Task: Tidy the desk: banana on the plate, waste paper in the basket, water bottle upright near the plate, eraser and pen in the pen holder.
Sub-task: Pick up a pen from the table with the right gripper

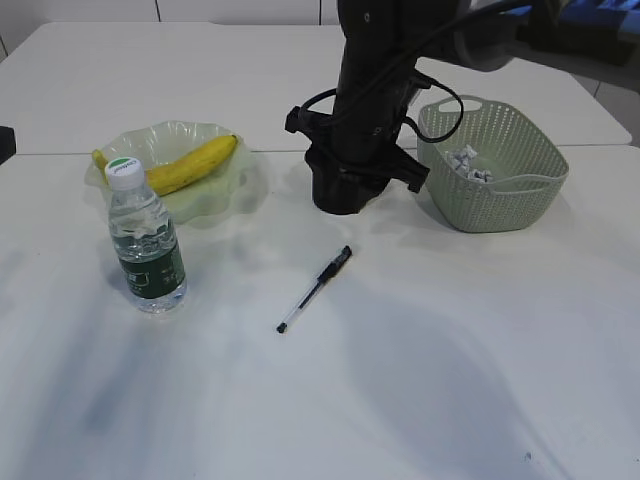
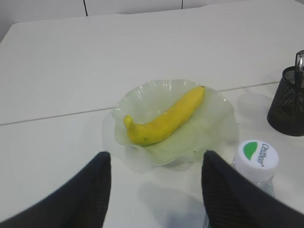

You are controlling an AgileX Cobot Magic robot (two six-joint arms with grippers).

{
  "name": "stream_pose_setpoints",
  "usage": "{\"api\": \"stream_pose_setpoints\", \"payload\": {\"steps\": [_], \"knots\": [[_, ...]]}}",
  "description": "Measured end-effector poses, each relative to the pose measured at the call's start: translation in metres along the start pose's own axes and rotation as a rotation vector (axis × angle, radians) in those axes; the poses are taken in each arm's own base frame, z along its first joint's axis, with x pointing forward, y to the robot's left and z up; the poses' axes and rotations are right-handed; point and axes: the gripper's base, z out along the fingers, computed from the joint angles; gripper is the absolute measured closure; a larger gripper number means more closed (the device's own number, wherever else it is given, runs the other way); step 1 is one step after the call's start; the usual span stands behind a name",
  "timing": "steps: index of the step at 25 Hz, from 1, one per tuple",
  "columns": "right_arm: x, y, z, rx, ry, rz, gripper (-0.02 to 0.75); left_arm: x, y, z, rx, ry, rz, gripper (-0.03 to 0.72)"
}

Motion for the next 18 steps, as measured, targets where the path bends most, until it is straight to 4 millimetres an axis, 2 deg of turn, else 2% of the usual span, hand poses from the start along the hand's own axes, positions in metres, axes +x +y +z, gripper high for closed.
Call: {"api": "stream_pose_setpoints", "payload": {"steps": [5,18], "knots": [[-0.002,0.002,0.003,0.046,0.018,-0.018,0.386,0.000,0.000,0.000,0.000,0.005,0.000,0.253],[0.008,0.002,0.034,0.078,0.097,-0.023,0.386,0.000,0.000,0.000,-0.001,0.005,-0.002,0.253]]}}
